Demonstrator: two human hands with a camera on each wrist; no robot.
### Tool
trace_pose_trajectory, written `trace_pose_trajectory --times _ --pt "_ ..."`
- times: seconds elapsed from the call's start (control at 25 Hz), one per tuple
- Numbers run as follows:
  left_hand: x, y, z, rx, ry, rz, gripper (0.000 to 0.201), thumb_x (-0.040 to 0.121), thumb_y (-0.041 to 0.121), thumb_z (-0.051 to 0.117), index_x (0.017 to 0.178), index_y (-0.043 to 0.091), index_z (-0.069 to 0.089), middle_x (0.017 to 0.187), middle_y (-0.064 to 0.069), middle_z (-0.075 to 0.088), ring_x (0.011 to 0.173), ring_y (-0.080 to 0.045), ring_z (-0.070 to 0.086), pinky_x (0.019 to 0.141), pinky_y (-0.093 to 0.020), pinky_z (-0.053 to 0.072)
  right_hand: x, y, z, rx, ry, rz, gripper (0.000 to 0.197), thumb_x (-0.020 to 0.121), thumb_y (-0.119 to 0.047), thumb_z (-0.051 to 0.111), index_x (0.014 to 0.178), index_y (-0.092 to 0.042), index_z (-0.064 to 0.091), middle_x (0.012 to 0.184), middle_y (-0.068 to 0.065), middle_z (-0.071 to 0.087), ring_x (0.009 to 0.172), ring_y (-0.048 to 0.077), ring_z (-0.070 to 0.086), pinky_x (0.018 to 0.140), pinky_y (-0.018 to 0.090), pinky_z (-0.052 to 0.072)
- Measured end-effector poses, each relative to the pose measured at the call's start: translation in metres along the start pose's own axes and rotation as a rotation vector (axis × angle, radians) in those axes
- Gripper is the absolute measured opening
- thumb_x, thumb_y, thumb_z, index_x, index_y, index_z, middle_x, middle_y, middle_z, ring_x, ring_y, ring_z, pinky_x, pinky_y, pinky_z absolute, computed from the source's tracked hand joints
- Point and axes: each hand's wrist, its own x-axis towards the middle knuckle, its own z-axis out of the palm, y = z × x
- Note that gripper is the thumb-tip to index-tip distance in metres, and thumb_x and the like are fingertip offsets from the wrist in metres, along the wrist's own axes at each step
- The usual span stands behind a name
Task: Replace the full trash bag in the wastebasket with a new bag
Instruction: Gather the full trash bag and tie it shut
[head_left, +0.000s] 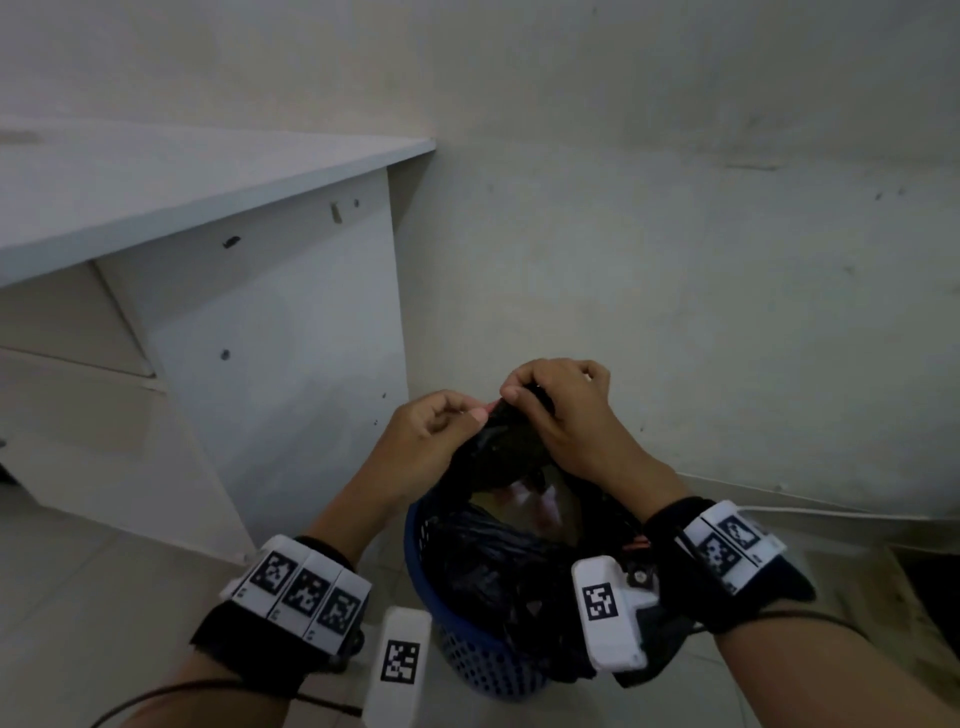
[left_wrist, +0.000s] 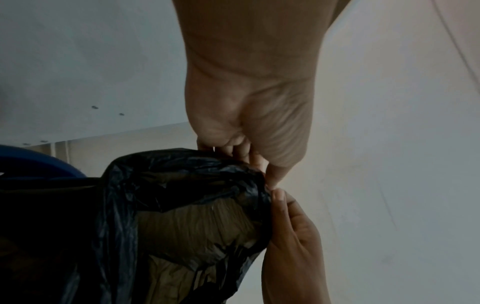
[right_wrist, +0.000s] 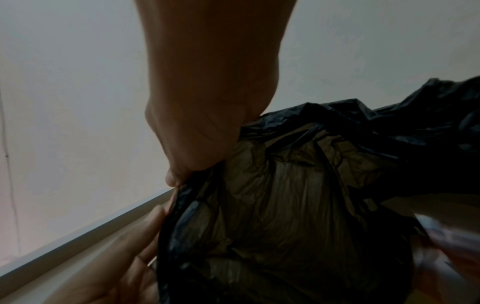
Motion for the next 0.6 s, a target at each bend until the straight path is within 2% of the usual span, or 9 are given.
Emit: trace_pose_trajectory --times 0.08,0.24,0.4,0.44,0.52,0.6 --pt "0.001 0.002 0.003 0.190 0.031 0.121 0.010 0.091 0.024 0.065 0.085 0.018 0.070 0.079 -0.006 0.071 0.073 -0.018 0.068 0.067 -0.032 0.055 0.002 -0.003 0.000 -0.016 0.027 0.006 0.020 0.097 -0.037 0.043 0.092 -0.027 0.060 0.088 -0.027 0.056 0.093 0.002 0.053 0.089 0.029 0.019" --pt "0.006 0.013 0.003 0.432 0.147 0.315 0.014 0.094 0.032 0.059 0.088 0.026 0.071 0.080 0.010 0.071 0.073 0.001 0.065 0.064 -0.020 0.052 0.006 -0.008 -0.001 -0.005 0.093 0.038 0.015 0.098 -0.032 0.046 0.093 -0.028 0.060 0.091 -0.018 0.064 0.090 0.006 0.058 0.090 0.035 0.022" --pt "0.011 0.023 0.003 0.535 0.217 0.341 0.017 0.096 0.036 0.055 0.090 0.028 0.069 0.081 0.008 0.073 0.072 -0.003 0.067 0.061 -0.025 0.054 0.008 -0.011 0.001 -0.032 0.161 0.078 0.013 0.097 -0.035 0.049 0.096 -0.031 0.062 0.096 -0.018 0.065 0.095 0.005 0.058 0.088 0.032 0.021" --pt "0.014 0.026 0.003 0.492 0.207 0.320 0.017 0.096 0.034 0.055 0.089 0.025 0.069 0.082 0.006 0.073 0.073 -0.005 0.067 0.062 -0.025 0.054 0.007 -0.011 0.001 -0.009 0.164 0.081 0.013 0.096 -0.038 0.050 0.100 -0.033 0.062 0.100 -0.019 0.064 0.099 0.004 0.057 0.090 0.032 0.022" --pt "0.021 0.035 0.002 0.255 0.165 0.236 0.017 0.096 0.026 0.057 0.088 0.017 0.069 0.084 0.002 0.072 0.078 -0.010 0.067 0.067 -0.027 0.054 0.009 -0.014 0.003 0.067 0.125 0.091 0.022 0.092 -0.047 0.052 0.110 -0.036 0.059 0.111 -0.021 0.062 0.112 0.001 0.052 0.099 0.033 0.021" --pt "0.024 0.048 0.001 -0.026 0.094 0.125 0.016 0.095 0.018 0.057 0.088 0.009 0.069 0.084 -0.003 0.070 0.079 -0.010 0.066 0.070 -0.024 0.053 0.014 -0.021 0.007 0.084 0.074 0.142 0.023 0.090 -0.049 0.052 0.109 -0.036 0.058 0.108 -0.021 0.062 0.114 0.002 0.051 0.104 0.037 0.019"
